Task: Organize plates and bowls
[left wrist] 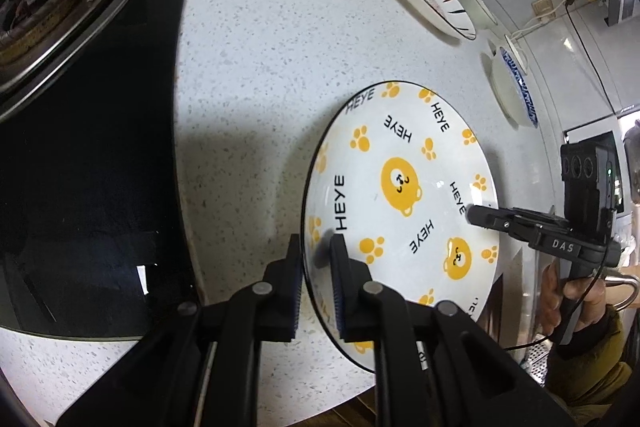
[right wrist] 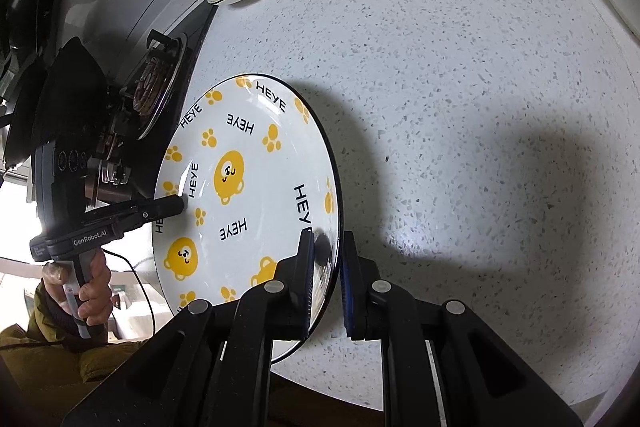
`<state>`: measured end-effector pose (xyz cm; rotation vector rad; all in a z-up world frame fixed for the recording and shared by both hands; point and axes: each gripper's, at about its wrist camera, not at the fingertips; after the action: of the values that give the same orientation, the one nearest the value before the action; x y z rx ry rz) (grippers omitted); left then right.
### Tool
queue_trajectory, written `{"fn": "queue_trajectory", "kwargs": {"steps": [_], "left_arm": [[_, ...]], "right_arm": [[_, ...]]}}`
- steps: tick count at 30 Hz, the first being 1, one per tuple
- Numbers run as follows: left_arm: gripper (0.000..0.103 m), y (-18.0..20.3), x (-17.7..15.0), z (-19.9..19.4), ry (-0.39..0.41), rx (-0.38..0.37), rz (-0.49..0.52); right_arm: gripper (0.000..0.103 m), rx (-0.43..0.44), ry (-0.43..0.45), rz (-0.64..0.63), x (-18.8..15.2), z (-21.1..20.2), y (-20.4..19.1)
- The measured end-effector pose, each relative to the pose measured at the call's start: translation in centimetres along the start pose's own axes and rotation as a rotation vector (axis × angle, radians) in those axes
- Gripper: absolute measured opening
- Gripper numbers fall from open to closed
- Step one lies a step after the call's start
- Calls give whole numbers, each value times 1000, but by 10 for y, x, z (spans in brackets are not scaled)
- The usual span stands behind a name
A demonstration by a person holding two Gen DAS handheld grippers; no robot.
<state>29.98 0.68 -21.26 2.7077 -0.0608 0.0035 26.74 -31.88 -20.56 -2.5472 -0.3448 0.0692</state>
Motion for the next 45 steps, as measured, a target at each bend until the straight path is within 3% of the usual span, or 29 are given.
{"fn": "queue_trajectory", "kwargs": {"steps": [10, 16, 21, 24, 26, 29, 31, 33, 36, 40, 45], "left_arm": [[14, -6, -6, -20, 64, 25, 3], [17, -3, -4, -52, 178, 4, -1], [17, 12, 0, -85, 354, 6, 33], [17, 25, 10, -96, 360, 55, 44], [17, 33, 18, -101, 369, 36, 43], [17, 51, 27, -102, 383, 60, 58], [23, 61, 34, -102, 383, 78, 56], [49, 72, 43, -102, 385, 92, 55], [67, 89, 57, -100, 403, 113, 54], [70, 105, 79, -88, 378, 103, 41], [72, 116, 111, -70, 331, 38, -24]], "right_arm": [[12, -15, 56, 1, 3, -14, -3], [36, -37, 118, -29, 10, -41, 0], [43, -23, 176, -54, 16, -68, 3], [43, -15, 201, -70, 23, -83, 7], [44, -12, 216, -82, 29, -93, 10], [51, -7, 238, -96, 38, -109, 19], [51, 1, 245, -100, 45, -118, 26], [55, 7, 254, -102, 53, -127, 35], [64, 10, 269, -104, 66, -139, 46], [71, 5, 282, -115, 89, -154, 62], [79, -14, 300, -122, 119, -170, 77]]}}
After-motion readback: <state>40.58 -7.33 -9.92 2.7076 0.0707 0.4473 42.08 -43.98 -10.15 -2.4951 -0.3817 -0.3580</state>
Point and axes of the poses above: each gripper's, at about its wrist camera, not at the fingertips, and z roughly the way its jaws point, y to its right, x to its top, and after that the axes turned 11 degrees about -y, right-handed
